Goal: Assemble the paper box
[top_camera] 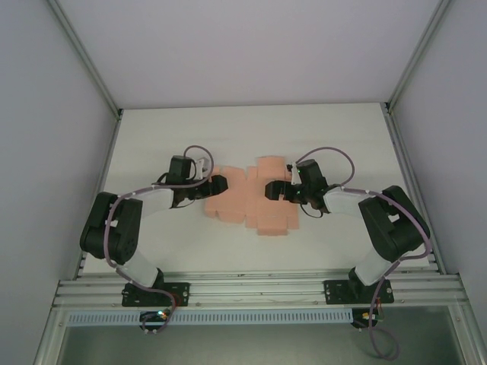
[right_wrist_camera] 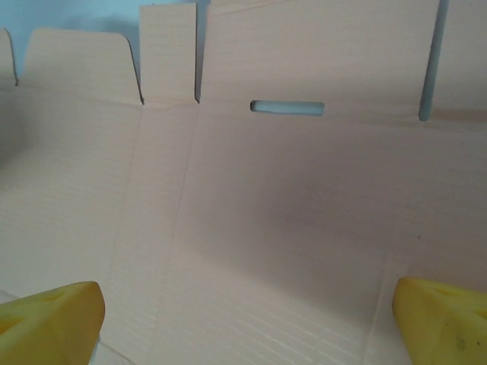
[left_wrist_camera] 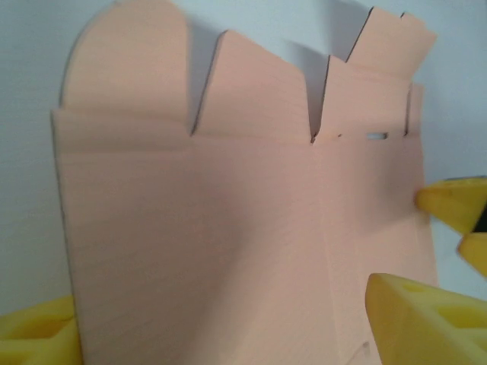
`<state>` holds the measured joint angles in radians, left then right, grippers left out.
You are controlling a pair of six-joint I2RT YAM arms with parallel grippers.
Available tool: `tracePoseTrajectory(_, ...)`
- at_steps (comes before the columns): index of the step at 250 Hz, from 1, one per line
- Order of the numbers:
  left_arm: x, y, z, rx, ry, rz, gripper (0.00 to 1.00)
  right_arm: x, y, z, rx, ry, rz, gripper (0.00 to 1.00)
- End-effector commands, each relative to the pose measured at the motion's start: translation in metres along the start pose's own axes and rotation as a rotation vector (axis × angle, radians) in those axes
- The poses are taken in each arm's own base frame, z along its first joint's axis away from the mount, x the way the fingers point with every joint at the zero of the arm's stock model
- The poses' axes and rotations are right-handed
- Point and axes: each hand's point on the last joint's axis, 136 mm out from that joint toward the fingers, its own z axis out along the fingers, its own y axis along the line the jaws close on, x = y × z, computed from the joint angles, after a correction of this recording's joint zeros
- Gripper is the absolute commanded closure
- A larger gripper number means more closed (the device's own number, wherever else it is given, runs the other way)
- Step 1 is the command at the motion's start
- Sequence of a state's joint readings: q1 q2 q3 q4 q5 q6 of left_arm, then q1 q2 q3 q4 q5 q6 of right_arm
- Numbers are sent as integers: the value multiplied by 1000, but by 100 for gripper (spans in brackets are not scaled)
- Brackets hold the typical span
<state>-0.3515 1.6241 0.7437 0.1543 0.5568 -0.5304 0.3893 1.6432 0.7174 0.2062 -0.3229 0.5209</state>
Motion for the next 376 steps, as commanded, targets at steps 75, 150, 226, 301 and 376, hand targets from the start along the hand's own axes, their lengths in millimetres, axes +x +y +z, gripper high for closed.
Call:
tracePoseTrajectory(75,-31,-66,-42,134,-164,120,100,-21,9,-32,36,-74,-59,0)
tracePoseTrajectory(150,-56,-123,-111,226,-334,188,100,-42,18,-96,-60,-222,-93,2)
tracePoseTrajectory(226,-63,-164,-153,401,-420,174,100,-35,50,-119,-307,-255,-149,14)
tracePoseTrajectory(301,-59,-178,-166,446,-426,220,100,-48,49,-129,-294,-319,-169,39)
tracePoseTrajectory(376,-52,-181,-176,457,-444,233,100,-73,62,-148,-384,-383,-177,49)
